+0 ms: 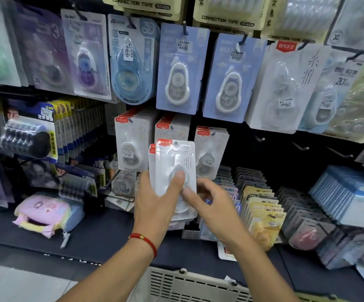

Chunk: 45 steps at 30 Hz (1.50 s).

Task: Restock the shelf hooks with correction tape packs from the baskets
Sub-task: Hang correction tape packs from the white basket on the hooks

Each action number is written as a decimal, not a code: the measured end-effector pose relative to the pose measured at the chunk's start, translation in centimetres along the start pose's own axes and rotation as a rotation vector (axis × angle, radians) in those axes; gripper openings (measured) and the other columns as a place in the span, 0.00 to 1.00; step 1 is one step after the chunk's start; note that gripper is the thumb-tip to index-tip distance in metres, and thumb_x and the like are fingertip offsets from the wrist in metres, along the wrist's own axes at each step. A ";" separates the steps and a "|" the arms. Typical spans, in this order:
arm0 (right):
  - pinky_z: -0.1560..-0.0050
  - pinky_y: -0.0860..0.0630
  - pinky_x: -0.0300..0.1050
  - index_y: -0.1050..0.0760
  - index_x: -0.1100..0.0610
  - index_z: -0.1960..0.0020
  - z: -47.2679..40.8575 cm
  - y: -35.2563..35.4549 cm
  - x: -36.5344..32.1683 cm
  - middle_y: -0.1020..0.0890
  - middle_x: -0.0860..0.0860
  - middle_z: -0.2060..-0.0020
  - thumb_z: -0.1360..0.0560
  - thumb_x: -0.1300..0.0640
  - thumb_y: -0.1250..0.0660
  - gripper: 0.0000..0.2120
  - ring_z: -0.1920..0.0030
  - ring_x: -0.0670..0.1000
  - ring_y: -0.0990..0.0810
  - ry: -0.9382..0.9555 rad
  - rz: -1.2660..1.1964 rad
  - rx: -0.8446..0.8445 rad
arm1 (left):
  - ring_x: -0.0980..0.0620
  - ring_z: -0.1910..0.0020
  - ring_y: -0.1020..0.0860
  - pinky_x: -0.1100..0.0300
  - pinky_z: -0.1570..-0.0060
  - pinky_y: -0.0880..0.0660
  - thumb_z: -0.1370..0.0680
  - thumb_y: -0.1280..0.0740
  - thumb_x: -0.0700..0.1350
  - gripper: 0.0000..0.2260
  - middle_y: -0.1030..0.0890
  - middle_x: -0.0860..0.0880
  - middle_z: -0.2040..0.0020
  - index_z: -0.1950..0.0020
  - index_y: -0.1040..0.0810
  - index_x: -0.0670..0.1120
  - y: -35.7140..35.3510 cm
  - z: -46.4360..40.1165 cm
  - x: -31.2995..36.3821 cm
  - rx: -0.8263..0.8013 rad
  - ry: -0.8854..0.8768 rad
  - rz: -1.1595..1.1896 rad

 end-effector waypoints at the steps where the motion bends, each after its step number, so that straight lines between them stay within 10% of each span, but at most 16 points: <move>1: 0.50 0.21 0.38 0.18 0.44 0.42 0.1 0.0 -0.1 0.13 0.43 0.51 0.23 0.39 0.28 0.14 0.52 0.42 0.16 0.011 -0.006 0.009 | 0.55 0.46 0.15 0.47 0.43 0.18 0.34 0.27 0.71 0.31 0.14 0.55 0.45 0.37 0.22 0.56 -0.1 0.0 0.0 -0.005 0.006 0.002; 17: 0.62 0.17 0.46 0.24 0.52 0.42 0.3 4.5 0.5 0.12 0.50 0.53 0.18 0.49 0.31 0.08 0.54 0.52 0.12 -0.058 -0.216 0.358 | 0.72 0.54 0.20 0.78 0.62 0.27 0.20 0.32 0.60 0.14 0.17 0.59 0.49 0.39 0.24 0.54 1.2 -0.1 -0.1 0.101 -0.044 -0.023; 28: 0.58 0.16 0.59 0.21 0.52 0.40 -0.4 5.8 -0.2 0.11 0.48 0.55 0.20 0.45 0.29 0.13 0.67 0.56 0.14 -0.029 -0.197 0.394 | 0.71 0.57 0.21 0.77 0.65 0.28 0.19 0.33 0.61 0.08 0.18 0.58 0.51 0.46 0.27 0.59 2.2 0.0 0.8 0.203 -0.071 -0.096; 37: 0.35 0.25 0.51 0.28 0.52 0.27 -0.5 5.4 4.1 0.20 0.47 0.37 0.19 0.40 0.35 0.25 0.35 0.50 0.22 -0.312 0.394 0.206 | 0.68 0.52 0.19 0.73 0.59 0.24 0.23 0.31 0.63 0.11 0.16 0.61 0.49 0.43 0.25 0.62 1.8 -0.1 0.9 0.142 -0.072 -0.040; 45: 0.49 0.15 0.51 0.18 0.46 0.42 0.0 0.6 1.0 0.12 0.45 0.52 0.24 0.46 0.24 0.11 0.52 0.50 0.14 -0.076 0.064 -0.091 | 0.66 0.53 0.17 0.73 0.59 0.24 0.33 0.25 0.63 0.24 0.16 0.63 0.52 0.43 0.23 0.54 0.3 0.0 0.6 0.065 -0.090 -0.001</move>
Point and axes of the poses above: each hand's wrist, its own z-axis away from the middle knuckle, its own y-axis out of the back of the hand, x = y × z, the point moved 8 cm from there along -z, towards the middle knuckle
